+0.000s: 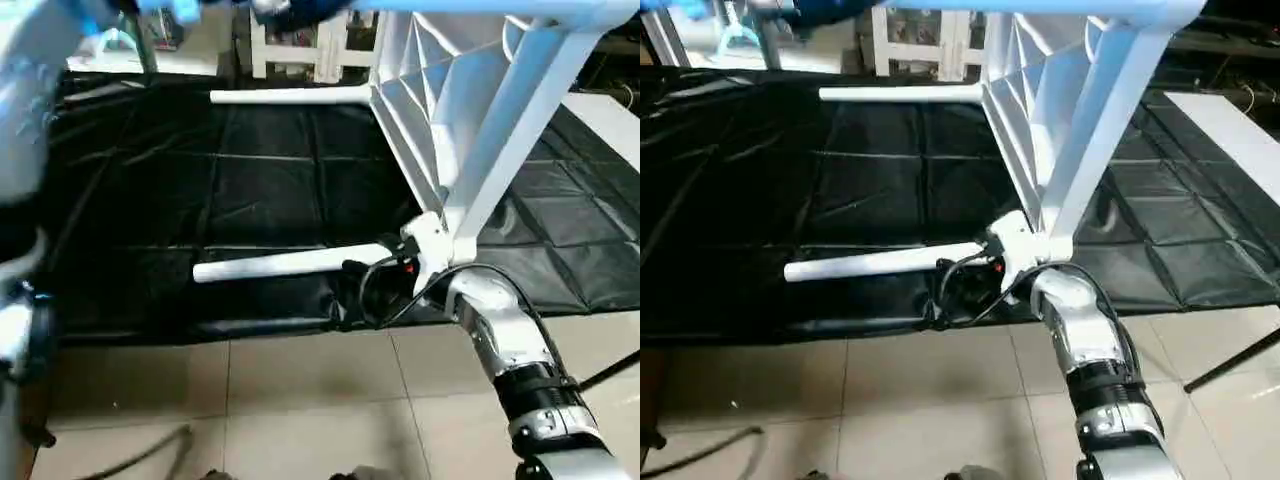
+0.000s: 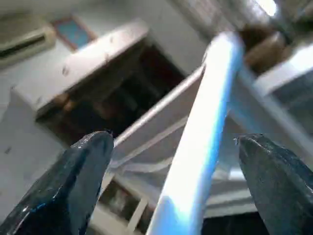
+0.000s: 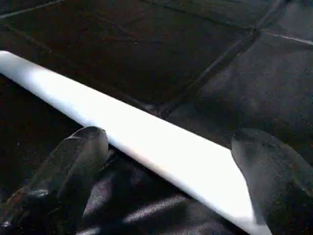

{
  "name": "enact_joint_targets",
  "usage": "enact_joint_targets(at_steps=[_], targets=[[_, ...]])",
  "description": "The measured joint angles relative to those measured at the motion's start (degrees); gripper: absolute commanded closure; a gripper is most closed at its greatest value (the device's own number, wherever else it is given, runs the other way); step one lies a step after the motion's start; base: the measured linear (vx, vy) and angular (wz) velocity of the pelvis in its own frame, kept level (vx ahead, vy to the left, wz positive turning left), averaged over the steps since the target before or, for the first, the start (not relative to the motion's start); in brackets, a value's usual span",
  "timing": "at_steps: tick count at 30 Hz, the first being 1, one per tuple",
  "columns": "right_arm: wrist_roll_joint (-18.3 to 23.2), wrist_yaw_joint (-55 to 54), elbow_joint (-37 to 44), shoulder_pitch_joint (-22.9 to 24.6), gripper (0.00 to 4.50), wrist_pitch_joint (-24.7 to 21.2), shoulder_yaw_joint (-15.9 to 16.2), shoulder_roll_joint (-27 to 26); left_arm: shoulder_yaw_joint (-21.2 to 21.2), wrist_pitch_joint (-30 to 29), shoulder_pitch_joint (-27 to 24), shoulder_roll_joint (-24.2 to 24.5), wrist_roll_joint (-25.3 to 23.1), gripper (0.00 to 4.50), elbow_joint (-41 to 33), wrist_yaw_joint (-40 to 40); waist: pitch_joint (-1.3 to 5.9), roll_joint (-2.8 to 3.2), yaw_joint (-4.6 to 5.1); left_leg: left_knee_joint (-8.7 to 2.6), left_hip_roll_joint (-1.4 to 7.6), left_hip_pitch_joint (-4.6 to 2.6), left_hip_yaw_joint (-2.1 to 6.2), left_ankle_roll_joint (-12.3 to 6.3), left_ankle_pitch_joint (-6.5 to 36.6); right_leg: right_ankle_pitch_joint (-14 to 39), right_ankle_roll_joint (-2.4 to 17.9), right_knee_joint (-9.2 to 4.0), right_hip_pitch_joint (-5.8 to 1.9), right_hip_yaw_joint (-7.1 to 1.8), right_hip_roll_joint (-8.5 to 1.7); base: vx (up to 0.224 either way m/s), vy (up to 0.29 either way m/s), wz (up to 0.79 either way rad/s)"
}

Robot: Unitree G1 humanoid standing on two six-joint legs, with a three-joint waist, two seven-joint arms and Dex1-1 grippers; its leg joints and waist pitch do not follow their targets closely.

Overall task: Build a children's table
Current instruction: Flip table

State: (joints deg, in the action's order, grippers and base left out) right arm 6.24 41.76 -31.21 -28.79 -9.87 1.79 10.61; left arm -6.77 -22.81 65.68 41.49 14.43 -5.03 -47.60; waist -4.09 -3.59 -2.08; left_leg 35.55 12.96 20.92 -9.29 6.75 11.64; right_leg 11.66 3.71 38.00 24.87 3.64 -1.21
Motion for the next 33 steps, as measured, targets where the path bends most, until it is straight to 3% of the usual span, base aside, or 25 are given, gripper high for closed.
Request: enact_joint_targets(at_steps=[5,9,17,22,24,33], targets=[[-0.38,0.07,1.85,1.19,0.0,-0.07,0.94,0.45,-5.38,7.56,-0.97,3.52,-7.79,0.0,6.36,-2.21,-0.02,0.02,-0.12,0.0,0.0,0.05,0.07,-0.02,0.0,0.0,0.0,-0.02,0.0,0.04,0.0,0.0,0.0,0.0],[-0.36,0.06,2.42,1.36,0.0,-0.77,1.26,0.71,-7.11,12.2,-0.3,4.69,-11.1,0.0,9.58,-3.97,-0.01,0.1,-0.34,0.0,-0.01,0.03,0.12,0.04,0.0,0.0,0.0,0.0,-0.03,0.06,0.0,0.0,0.0,0.0],[-0.35,0.0,3.63,2.07,0.0,-1.16,2.38,0.8,-10.83,23.76,2.04,5.72,-22.09,0.0,17.99,-1.92,-0.05,0.62,-1.15,-0.01,-0.04,0.0,0.31,0.43,0.04,-0.03,-0.03,0.04,-0.14,0.11,-0.01,0.0,0.0,0.0],[-0.38,-0.21,4.2,2.59,0.0,-1.03,2.91,0.95,-11.1,27.88,2.07,5.51,-24.68,0.0,20.33,-0.25,-0.04,0.65,-1.4,-0.01,-0.04,0.01,0.37,0.46,0.03,-0.05,-0.05,0.04,-0.16,0.15,-0.01,0.0,0.0,0.0],[-0.41,-0.28,4.51,2.87,0.0,-0.86,3.16,1.27,-11.04,28.81,2.11,5.01,-25.21,0.37,21.07,0.28,-0.04,0.65,-1.51,-0.01,-0.05,0.01,0.38,0.46,0.03,-0.05,-0.06,0.04,-0.19,0.15,-0.01,0.0,0.0,0.0],[-1.34,-0.68,5.17,3.52,0.0,-0.62,3.69,1.44,-10.03,31.59,2.7,4.07,-26.7,0.9,23.31,0.94,-0.02,0.68,-1.56,-0.01,-0.05,-0.05,0.46,0.47,0.02,-0.06,-0.07,0.05,-0.33,0.2,-0.02,0.0,0.0,0.0]])
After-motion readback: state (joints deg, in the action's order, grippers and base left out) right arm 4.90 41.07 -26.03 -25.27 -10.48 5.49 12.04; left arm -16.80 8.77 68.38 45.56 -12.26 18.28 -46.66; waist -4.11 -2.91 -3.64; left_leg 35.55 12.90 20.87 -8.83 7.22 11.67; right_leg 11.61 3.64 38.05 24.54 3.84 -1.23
